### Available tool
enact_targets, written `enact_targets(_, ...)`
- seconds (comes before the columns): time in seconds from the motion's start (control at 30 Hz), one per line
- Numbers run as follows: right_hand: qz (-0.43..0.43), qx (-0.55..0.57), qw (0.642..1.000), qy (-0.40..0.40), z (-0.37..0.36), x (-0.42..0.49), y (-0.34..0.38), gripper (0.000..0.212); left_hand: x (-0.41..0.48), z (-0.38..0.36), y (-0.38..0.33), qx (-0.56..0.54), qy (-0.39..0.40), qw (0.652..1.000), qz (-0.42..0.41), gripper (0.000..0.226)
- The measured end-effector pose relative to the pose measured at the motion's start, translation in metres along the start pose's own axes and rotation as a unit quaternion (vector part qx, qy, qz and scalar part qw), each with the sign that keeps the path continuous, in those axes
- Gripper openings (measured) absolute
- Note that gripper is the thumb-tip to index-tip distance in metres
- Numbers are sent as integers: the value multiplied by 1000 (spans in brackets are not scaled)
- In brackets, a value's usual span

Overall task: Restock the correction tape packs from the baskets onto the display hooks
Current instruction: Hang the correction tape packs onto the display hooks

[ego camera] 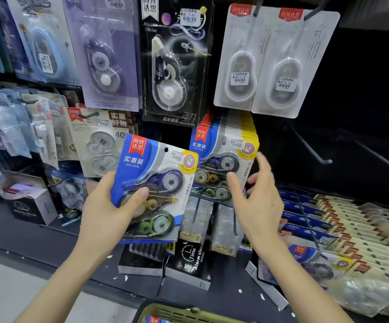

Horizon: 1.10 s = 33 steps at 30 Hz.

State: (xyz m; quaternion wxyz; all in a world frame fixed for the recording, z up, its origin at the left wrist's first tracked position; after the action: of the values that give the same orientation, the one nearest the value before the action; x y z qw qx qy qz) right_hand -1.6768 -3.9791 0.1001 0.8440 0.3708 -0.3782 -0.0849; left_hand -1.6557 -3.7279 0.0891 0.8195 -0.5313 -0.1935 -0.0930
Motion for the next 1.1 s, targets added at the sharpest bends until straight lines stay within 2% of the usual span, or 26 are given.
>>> enact_targets(0.07, -47, 133, 985, 103, -3, -13, 7, 63, -2, -3, -1, -42, 43, 998, -6, 29)
enact_targets(0.13, -132, 299, 922, 209, -8, -25, 14, 61, -8, -9, 1, -93, 87, 992, -18, 31)
enact_targets(0.2, -187, 410, 859, 241, -12, -32, 16, 47, -11, -19, 7, -128, 112, 985, -19, 33)
enact_targets(0.23, -196, 443, 841, 242, -13, -34, 17, 38, -12, -24, 11, -137, 122, 983, -13, 35)
enact_targets(0.3, -193, 477, 826, 229, -14, -35, 17, 33, -11, -35, 17, -148, 138, 979, -1, 38)
enact_targets(0.4, -163, 487, 838, 188, -14, -32, 15, 29, -9, -50, 24, -147, 162, 976, -4, 50)
enact_targets(0.5, -113, 451, 875, 132, -6, -29, 12, 28, -4, -63, 34, -141, 188, 972, 5, 61)
enact_targets(0.57, -80, 422, 896, 110, 2, -23, 10, 26, 4, -68, 48, -79, 180, 981, -11, 53)
enact_targets(0.67, -54, 396, 912, 92, 10, -10, 9, 23, 16, -71, 79, 71, 145, 986, -45, 44)
enact_targets(0.73, -43, 387, 917, 84, 11, -2, 8, 20, 22, -76, 96, 197, 123, 967, -104, 50)
enact_targets(0.8, -37, 379, 922, 76, 10, 4, 8, 21, 26, -85, 114, 302, 103, 934, -160, 56)
enact_targets(0.87, -33, 370, 926, 63, 10, 9, 7, 22, 28, -92, 130, 376, 109, 905, -167, 65)
enact_targets(1.0, -23, 361, 931, 52, 8, 16, 4, 19, 27, -102, 152, 464, 163, 858, -149, 75)
enact_targets(1.1, -29, 357, 932, 47, 4, 20, 0, 21, 23, -104, 153, 477, 178, 848, -148, 74)
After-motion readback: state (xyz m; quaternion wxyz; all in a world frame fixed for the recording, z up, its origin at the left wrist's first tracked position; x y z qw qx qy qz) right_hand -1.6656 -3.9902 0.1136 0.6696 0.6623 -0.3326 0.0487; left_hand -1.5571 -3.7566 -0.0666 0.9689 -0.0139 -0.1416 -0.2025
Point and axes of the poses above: each hand's wrist, its own x-axis towards the middle knuckle, its own z-axis out of the back of the hand, y = z × x, the point moved 2 cm from there along x, towards the middle knuckle, and after that the axes turned 11 degrees about x, right-handed, at the moved point
